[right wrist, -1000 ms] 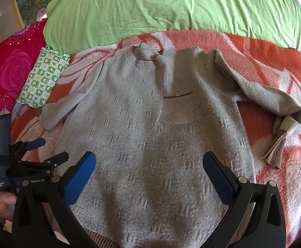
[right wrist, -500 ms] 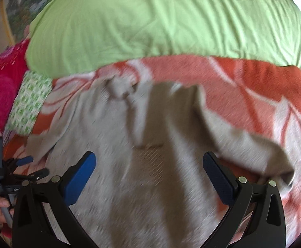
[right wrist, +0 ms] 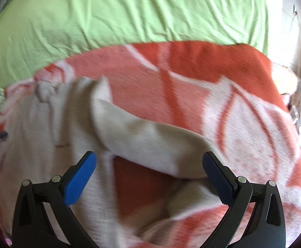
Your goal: Fold small clothes
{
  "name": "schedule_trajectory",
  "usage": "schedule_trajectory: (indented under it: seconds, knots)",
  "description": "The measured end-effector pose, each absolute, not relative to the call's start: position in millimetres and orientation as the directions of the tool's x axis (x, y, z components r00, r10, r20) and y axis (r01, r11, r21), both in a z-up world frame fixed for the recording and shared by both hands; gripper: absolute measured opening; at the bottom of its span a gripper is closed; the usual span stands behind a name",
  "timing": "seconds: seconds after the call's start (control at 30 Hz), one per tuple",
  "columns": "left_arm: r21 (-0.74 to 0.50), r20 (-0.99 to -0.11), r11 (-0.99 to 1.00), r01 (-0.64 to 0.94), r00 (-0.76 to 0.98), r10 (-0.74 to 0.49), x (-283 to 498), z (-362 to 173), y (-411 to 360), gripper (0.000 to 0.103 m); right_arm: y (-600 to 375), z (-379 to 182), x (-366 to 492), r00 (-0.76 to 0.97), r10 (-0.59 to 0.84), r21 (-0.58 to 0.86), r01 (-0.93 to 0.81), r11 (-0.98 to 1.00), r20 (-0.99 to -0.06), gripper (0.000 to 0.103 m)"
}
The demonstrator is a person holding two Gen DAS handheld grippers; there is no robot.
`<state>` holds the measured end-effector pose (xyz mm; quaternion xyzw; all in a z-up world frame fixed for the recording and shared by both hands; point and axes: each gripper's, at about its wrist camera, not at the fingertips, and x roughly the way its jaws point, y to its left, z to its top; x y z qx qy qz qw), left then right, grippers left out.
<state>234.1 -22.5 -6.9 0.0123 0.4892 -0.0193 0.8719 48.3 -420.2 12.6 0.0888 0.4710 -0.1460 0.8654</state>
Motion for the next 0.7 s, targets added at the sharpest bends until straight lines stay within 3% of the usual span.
schedule_trajectory:
  seconds: [0.1,0.27,0.33,0.37,0.4,0.43,0.47,0.6,0.7]
  knots:
    - [-0.008,-0.867,0.999,0.050,0.497,-0.032,240,-18,-29,0.099,-418,3,49,0.481,-0.158,-0.018,0.284,0.959,-0.862,0.083]
    - [-0.002,-0.885,0.996,0.094,0.463,-0.045,237,-37,-48,0.099,-399,-13,59,0.443,-0.275,-0.229,0.155,0.961,-0.853,0.083]
    - [0.001,-0.889,0.995,0.105,0.455,-0.047,234,-41,-53,0.099,-407,-27,64,0.398,-0.319,-0.284,0.145,0.948,-0.860,0.070]
    - [-0.005,-0.890,0.994,0.110,0.453,-0.054,232,-43,-55,0.099,-415,-30,64,0.375,-0.320,-0.279,0.162,0.947,-0.870,0.051]
    - [-0.010,-0.890,0.994,0.113,0.452,-0.060,230,-43,-56,0.099,-424,-30,62,0.368,-0.299,-0.246,0.185,0.952,-0.880,0.034]
    - [-0.015,-0.890,0.993,0.117,0.451,-0.066,228,-44,-58,0.099,-431,-28,60,0.377,-0.261,-0.194,0.208,0.959,-0.889,0.029]
    - [-0.019,-0.889,0.992,0.121,0.453,-0.072,225,-43,-59,0.099,-436,-27,58,0.384,-0.225,-0.146,0.225,0.963,-0.895,0.011]
    - [-0.033,-0.885,0.990,0.140,0.456,-0.094,215,-38,-60,0.099,-458,3,48,0.477,0.045,0.224,0.325,0.919,-0.878,0.007]
    - [-0.058,-0.884,0.987,0.147,0.451,-0.119,206,-32,-58,0.099,-457,26,44,0.577,0.293,0.539,0.315,0.781,-0.762,0.007]
